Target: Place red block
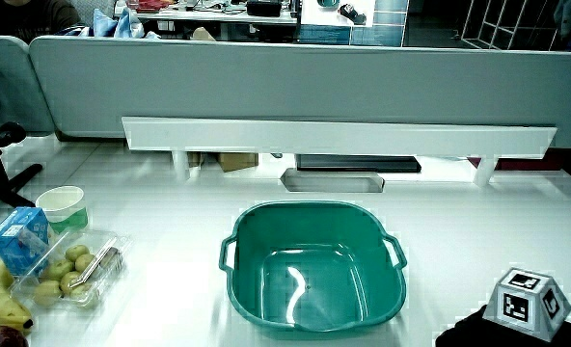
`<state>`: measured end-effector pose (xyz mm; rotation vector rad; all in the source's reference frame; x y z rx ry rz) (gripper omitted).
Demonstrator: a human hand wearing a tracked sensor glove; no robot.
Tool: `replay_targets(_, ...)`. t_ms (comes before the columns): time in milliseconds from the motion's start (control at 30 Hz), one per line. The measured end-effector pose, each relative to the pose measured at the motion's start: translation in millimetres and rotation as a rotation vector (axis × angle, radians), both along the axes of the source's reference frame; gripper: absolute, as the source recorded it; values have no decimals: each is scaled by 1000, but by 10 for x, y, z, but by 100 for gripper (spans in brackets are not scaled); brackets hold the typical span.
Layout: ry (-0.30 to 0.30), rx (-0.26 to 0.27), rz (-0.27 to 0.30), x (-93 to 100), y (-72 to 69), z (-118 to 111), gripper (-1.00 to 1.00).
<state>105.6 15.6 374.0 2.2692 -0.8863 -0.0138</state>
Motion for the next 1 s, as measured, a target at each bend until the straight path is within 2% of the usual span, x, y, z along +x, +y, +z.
replay_targets(133,9,-18,11,25,43,72,0)
replay_targets(233,29,-8,9,17,83,123,0)
replay_targets(267,32,-26,6,14,93,143,0)
replay_targets(467,25,-22,13,3,141,206,0)
replay_targets(533,39,-7,1,-11,161,220,0)
replay_targets(900,9,11,28,34,209,259,0)
replay_targets(1000,-8,10,41,60,204,217,-30)
